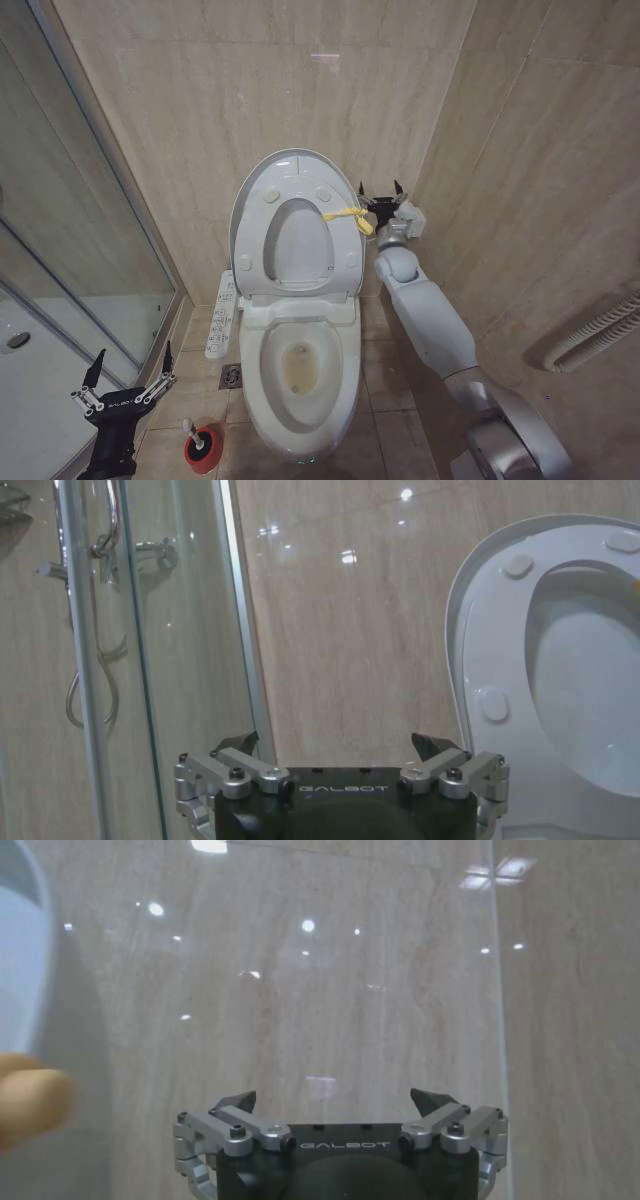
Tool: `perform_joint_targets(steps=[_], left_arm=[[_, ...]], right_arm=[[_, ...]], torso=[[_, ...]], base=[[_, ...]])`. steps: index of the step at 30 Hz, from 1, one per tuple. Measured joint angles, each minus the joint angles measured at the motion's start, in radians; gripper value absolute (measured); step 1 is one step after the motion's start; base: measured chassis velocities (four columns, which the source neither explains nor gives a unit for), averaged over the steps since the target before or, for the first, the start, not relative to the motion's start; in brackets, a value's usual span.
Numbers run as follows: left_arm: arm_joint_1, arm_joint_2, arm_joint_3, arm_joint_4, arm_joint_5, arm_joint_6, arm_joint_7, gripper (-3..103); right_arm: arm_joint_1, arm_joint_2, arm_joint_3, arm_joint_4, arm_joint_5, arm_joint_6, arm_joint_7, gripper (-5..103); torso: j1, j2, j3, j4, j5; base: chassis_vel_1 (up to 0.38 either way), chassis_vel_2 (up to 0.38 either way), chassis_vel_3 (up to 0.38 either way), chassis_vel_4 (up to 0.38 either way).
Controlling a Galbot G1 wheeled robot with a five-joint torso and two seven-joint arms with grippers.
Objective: Open the toilet lid, clean the toilet bowl with a toilet brush, close the toilet lid, and flush.
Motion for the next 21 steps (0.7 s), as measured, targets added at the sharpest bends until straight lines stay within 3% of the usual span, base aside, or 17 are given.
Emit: perform_joint_targets(steps=[21], left_arm=[[0.0, 0.0, 0.0, 0.0, 0.0, 0.0, 0.0, 100]], right_arm=[[-0.17, -0.142, -0.098, 0.278, 0.123, -0.055, 0.027, 100]], torso=[[0.0, 0.0, 0.0, 0.0, 0.0002]], base=[[0.0, 0.0, 0.0, 0.0]])
